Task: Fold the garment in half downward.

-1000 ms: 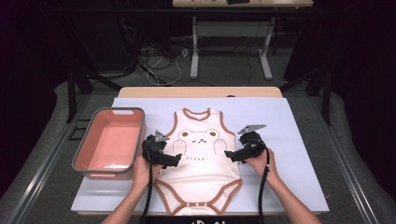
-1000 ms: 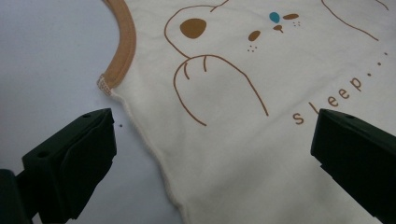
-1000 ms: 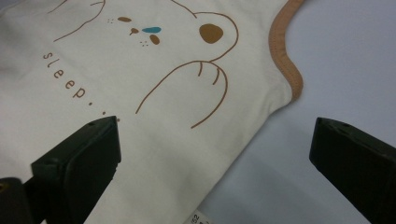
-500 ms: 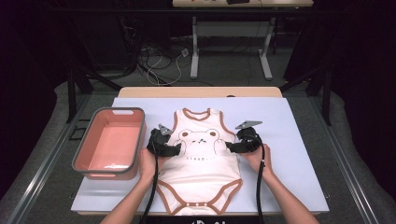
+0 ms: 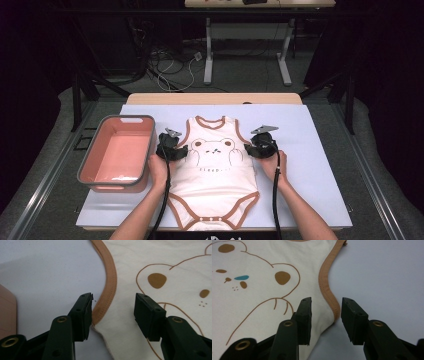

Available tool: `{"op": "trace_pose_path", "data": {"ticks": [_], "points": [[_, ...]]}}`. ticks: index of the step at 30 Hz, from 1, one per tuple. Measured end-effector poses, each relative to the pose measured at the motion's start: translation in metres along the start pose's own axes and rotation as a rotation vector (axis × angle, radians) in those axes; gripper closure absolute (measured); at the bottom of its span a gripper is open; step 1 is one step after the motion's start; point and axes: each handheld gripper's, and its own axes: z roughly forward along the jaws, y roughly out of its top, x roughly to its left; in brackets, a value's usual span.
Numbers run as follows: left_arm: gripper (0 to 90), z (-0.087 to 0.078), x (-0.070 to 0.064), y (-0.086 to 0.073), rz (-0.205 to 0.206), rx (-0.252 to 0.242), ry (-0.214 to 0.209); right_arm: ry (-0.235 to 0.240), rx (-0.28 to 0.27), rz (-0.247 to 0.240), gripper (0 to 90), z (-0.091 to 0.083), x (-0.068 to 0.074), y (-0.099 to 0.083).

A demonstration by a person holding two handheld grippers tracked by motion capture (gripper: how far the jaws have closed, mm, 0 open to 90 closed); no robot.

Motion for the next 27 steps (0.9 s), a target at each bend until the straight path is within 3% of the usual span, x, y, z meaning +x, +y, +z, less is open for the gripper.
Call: {"op": "trace_pose_path", "data": {"ticks": [5, 8, 13, 17, 20, 23, 27], "points": [[41.2, 0.0051, 0.0040, -0.0005, -0.042, -0.005, 0.005, -0.004, 0.018, 0.013, 62.1, 0.0068, 0.0001, -0.0012], [41.9, 0.0073, 0.0071, -0.0008, -0.071, -0.014, -0.026, -0.005, 0.023, 0.018, 66.2, 0.0091, -0.0012, -0.0028], [57.4, 0.0072, 0.0065, -0.0013, -0.062, -0.026, -0.061, 0.020, 0.015, 0.033, 69.6, 0.0097, -0.0036, -0.0047], [70.6, 0.0061, 0.0054, -0.0006, -0.046, -0.019, -0.088, 0.042, 0.017, 0.020, 80.0, 0.0096, -0.0024, -0.0046], [79.6, 0.0055, 0.0051, 0.0003, -0.033, -0.009, -0.110, 0.047, 0.019, 0.009, 82.8, 0.0098, -0.0012, -0.0042], [84.6, 0.0051, 0.0039, 0.0017, -0.007, -0.002, -0.117, 0.050, 0.017, 0.016, 84.1, 0.0095, -0.0012, -0.0042], [85.6, 0.0056, 0.0033, 0.0024, -0.004, -0.020, -0.100, 0.037, 0.006, 0.013, 84.5, 0.0090, -0.0010, -0.0034]]}}
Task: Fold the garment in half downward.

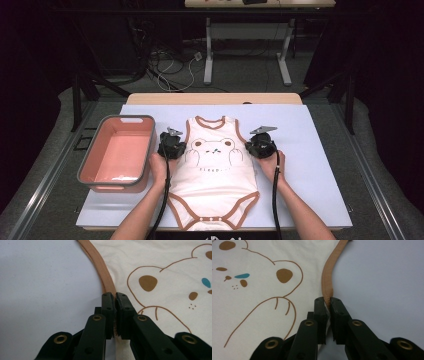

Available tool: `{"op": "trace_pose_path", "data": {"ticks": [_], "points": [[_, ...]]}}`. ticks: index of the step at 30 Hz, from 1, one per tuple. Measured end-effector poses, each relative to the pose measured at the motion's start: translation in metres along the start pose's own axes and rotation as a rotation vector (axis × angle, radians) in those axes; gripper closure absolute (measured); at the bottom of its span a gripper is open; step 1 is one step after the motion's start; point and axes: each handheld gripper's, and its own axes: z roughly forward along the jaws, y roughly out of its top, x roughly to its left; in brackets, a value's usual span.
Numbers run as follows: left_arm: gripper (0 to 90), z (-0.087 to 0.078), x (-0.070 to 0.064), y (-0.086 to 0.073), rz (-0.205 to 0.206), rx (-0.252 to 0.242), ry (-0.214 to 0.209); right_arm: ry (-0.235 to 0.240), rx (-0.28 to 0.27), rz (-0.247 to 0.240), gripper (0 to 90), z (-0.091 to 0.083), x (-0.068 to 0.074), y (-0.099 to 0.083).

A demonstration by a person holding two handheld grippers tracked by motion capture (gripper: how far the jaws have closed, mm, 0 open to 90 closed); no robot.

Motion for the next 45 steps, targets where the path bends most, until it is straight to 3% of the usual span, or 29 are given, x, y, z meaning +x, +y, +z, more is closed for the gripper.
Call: {"op": "trace_pose_path", "data": {"ticks": [6, 18, 26, 33, 45], "points": [[85.9, -0.003, -0.001, 0.002, -0.001, -0.060, 0.033, -0.020, -0.038, -0.017, 84.5, -0.005, 0.000, 0.003], [86.2, -0.013, -0.005, 0.013, 0.050, -0.143, 0.105, -0.062, -0.096, -0.048, 84.4, -0.011, 0.000, 0.010], [86.0, -0.025, -0.005, 0.020, 0.030, -0.187, 0.093, -0.045, -0.151, -0.048, 84.3, -0.026, -0.003, 0.018], [86.0, -0.035, -0.012, 0.018, 0.047, -0.189, 0.099, -0.017, -0.174, -0.061, 84.3, -0.040, 0.001, 0.016], [86.0, -0.051, -0.012, 0.009, 0.033, -0.216, 0.101, 0.014, -0.180, -0.089, 84.4, -0.060, 0.004, 0.009]]}}
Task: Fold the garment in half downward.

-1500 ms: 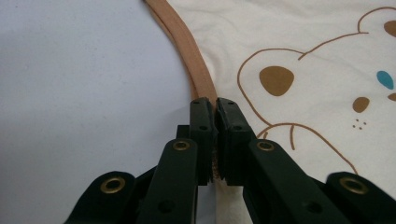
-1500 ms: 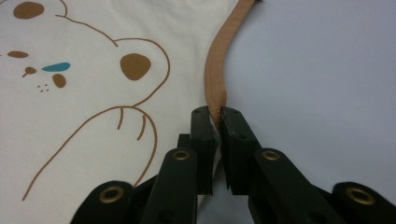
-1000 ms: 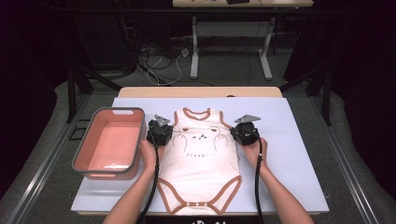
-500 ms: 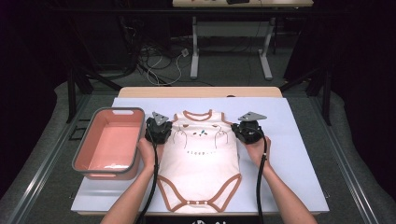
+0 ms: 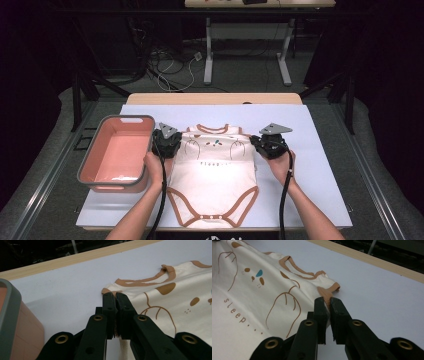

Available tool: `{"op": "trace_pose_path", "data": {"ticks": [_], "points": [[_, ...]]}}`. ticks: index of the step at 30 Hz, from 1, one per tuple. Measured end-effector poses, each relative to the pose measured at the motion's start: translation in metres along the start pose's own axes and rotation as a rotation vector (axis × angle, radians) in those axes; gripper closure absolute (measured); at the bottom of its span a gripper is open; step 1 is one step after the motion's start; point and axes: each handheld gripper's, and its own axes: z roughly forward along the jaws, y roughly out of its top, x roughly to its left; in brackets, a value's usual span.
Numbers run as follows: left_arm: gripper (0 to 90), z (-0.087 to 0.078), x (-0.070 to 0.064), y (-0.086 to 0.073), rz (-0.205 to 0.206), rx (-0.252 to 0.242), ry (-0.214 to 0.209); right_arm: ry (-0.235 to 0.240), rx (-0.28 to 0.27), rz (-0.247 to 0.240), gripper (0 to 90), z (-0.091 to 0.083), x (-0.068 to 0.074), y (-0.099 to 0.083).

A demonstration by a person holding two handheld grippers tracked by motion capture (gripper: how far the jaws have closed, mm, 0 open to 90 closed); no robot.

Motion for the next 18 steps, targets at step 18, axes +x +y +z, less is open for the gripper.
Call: {"op": "trace_pose_path", "data": {"ticks": [18], "points": [[85.9, -0.041, -0.023, -0.025, 0.152, -0.014, 0.036, 0.065, 0.038, -0.084, 84.2, -0.035, 0.029, -0.016]]}}
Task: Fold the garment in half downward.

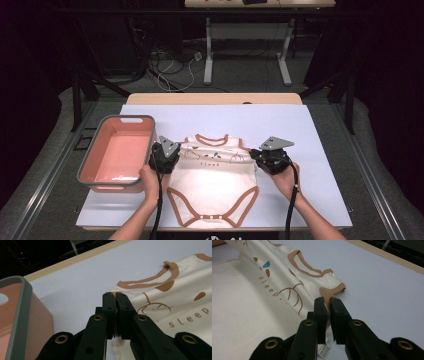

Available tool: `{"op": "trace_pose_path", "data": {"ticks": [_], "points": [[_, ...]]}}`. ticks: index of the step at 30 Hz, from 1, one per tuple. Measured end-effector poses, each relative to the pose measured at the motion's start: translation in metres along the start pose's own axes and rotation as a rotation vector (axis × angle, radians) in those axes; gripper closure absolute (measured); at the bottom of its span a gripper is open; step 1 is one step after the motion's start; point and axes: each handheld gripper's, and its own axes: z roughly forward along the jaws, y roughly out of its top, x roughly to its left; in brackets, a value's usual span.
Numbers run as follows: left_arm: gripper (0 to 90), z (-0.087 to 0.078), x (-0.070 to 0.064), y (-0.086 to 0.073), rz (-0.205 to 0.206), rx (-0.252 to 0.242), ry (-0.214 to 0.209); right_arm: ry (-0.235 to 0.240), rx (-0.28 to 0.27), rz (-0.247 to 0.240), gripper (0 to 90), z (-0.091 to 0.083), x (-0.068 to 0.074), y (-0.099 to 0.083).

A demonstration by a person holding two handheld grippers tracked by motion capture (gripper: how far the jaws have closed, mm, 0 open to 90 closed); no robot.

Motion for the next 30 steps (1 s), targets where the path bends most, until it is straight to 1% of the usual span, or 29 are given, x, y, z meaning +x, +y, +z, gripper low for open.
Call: {"op": "trace_pose_path", "data": {"ticks": [3, 6, 8, 11, 13, 15, 17, 19, 20, 21, 23, 24, 25, 27, 28, 29, 30], "points": [[85.9, -0.005, -0.003, -0.006, 0.030, 0.010, -0.006, 0.011, 0.018, -0.015, 84.1, -0.004, 0.005, -0.006], [85.8, -0.008, -0.004, -0.012, 0.032, 0.029, -0.030, 0.024, 0.037, -0.034, 83.9, -0.006, 0.009, -0.012], [85.8, -0.011, -0.007, -0.016, 0.052, 0.046, -0.039, 0.030, 0.052, -0.042, 83.9, -0.006, 0.012, -0.016], [85.7, -0.013, -0.008, -0.022, 0.066, 0.068, -0.053, 0.046, 0.076, -0.051, 83.8, -0.006, 0.016, -0.022], [85.5, -0.014, -0.009, -0.027, 0.063, 0.085, -0.069, 0.053, 0.087, -0.049, 83.6, -0.006, 0.017, -0.024], [85.3, -0.015, -0.011, -0.031, 0.082, 0.108, -0.088, 0.058, 0.101, -0.056, 83.5, -0.006, 0.020, -0.027], [85.2, -0.014, -0.013, -0.035, 0.100, 0.147, -0.125, 0.066, 0.125, -0.064, 83.2, -0.005, 0.024, -0.031], [84.9, -0.014, -0.014, -0.039, 0.118, 0.183, -0.149, 0.071, 0.141, -0.072, 82.7, -0.004, 0.026, -0.035], [84.4, -0.013, -0.014, -0.042, 0.115, 0.205, -0.167, 0.077, 0.151, -0.070, 82.4, -0.002, 0.026, -0.037], [83.7, -0.013, -0.013, -0.044, 0.114, 0.211, -0.171, 0.076, 0.167, -0.074, 81.9, -0.001, 0.027, -0.040], [81.6, -0.013, -0.012, -0.047, 0.118, 0.229, -0.182, 0.079, 0.182, -0.066, 80.2, 0.001, 0.027, -0.042], [80.2, -0.013, -0.011, -0.048, 0.110, 0.231, -0.189, 0.083, 0.195, -0.068, 78.8, 0.002, 0.026, -0.042], [78.9, -0.014, -0.011, -0.049, 0.110, 0.238, -0.194, 0.083, 0.206, -0.063, 76.9, 0.003, 0.026, -0.043], [74.4, -0.013, -0.010, -0.049, 0.106, 0.244, -0.201, 0.089, 0.218, -0.061, 70.9, 0.005, 0.027, -0.044], [69.7, -0.014, -0.010, -0.049, 0.108, 0.246, -0.197, 0.086, 0.219, -0.059, 63.4, 0.005, 0.027, -0.044], [64.7, -0.014, -0.010, -0.048, 0.104, 0.249, -0.195, 0.088, 0.222, -0.062, 59.5, 0.005, 0.026, -0.043], [57.7, -0.014, -0.010, -0.047, 0.100, 0.256, -0.198, 0.094, 0.222, -0.060, 53.8, 0.005, 0.025, -0.043]]}}
